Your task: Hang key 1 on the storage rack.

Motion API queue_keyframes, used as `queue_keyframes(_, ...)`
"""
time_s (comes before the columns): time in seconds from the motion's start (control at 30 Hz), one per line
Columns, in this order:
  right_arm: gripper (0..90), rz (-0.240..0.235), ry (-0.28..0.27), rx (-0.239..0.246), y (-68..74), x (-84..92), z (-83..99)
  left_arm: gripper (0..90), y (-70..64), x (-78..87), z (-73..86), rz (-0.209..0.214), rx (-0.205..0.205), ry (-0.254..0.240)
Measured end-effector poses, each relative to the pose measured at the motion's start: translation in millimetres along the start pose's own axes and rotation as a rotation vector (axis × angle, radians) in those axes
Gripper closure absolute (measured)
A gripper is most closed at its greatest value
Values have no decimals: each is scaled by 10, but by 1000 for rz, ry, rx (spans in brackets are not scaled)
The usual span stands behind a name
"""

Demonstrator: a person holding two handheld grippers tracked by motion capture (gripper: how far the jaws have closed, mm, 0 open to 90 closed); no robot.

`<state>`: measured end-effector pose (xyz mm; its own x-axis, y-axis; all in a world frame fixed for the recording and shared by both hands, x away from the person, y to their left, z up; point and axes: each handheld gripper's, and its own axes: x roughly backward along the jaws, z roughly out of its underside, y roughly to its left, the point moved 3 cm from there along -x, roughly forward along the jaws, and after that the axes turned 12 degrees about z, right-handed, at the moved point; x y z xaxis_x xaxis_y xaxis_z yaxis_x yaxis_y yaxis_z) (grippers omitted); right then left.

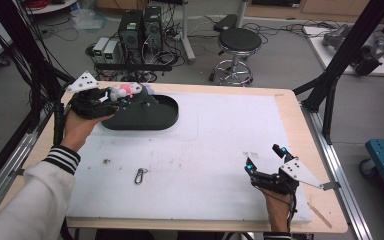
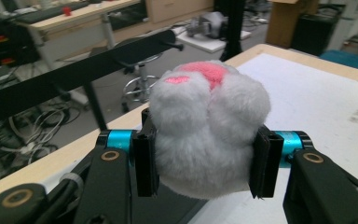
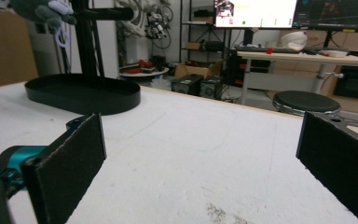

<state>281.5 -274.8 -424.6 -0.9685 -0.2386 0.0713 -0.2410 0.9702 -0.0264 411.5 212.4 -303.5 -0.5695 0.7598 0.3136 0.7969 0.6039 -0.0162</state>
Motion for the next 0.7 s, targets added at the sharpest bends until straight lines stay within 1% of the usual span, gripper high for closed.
queue_keyframes(0.07, 5, 16, 3, 10, 9, -4, 55, 541, 25, 5, -3, -18, 10, -12)
queue_keyframes(0.13, 5, 22, 1, 19, 7, -9, 81, 542, 51, 9, -3, -46, 16, -14)
queue_keyframes(0.17, 5, 30, 9, 14, 17, -9, 136, 542, 65, 11, 0, -54, 20, -14)
queue_keyframes(0.2, 5, 30, 9, 14, 17, -9, 136, 542, 73, 10, 1, -61, 24, -17)
queue_keyframes(0.23, 5, 36, -1, 4, 16, -13, 175, 542, 83, 12, 2, -73, 29, -21)
queue_keyframes(0.27, 5, 36, -1, 4, 16, -13, 175, 542, 90, 15, 0, -80, 29, -23)
queue_keyframes(0.33, 5, 40, 22, 6, 20, -29, 216, 542, 99, 21, -9, -93, 30, -39)
queue_keyframes(0.4, 5, 39, 19, 6, 13, -34, 226, 542, 105, 24, -17, -110, 27, -52)
queue_keyframes(0.43, 5, 33, 18, -14, 14, -38, 256, 542, 108, 26, -22, -119, 21, -53)
queue_keyframes(0.53, 5, 32, 20, -17, 10, -46, 279, 542, 118, 32, -49, -132, 22, -62)
queue_keyframes(0.57, 5, 33, 4, -25, -4, -45, 271, 542, 121, 34, -64, -136, 18, -57)
queue_keyframes(0.6, 5, 33, 4, -25, -4, -45, 271, 542, 124, 31, -86, -140, 14, -59)
queue_keyframes(0.63, 5, 31, 5, -41, -13, -40, 277, 542, 123, 29, -111, -141, 10, -63)
queue_keyframes(0.7, 5, 28, 7, -43, -17, -44, 279, 542, 121, 21, -163, -143, 6, -69)
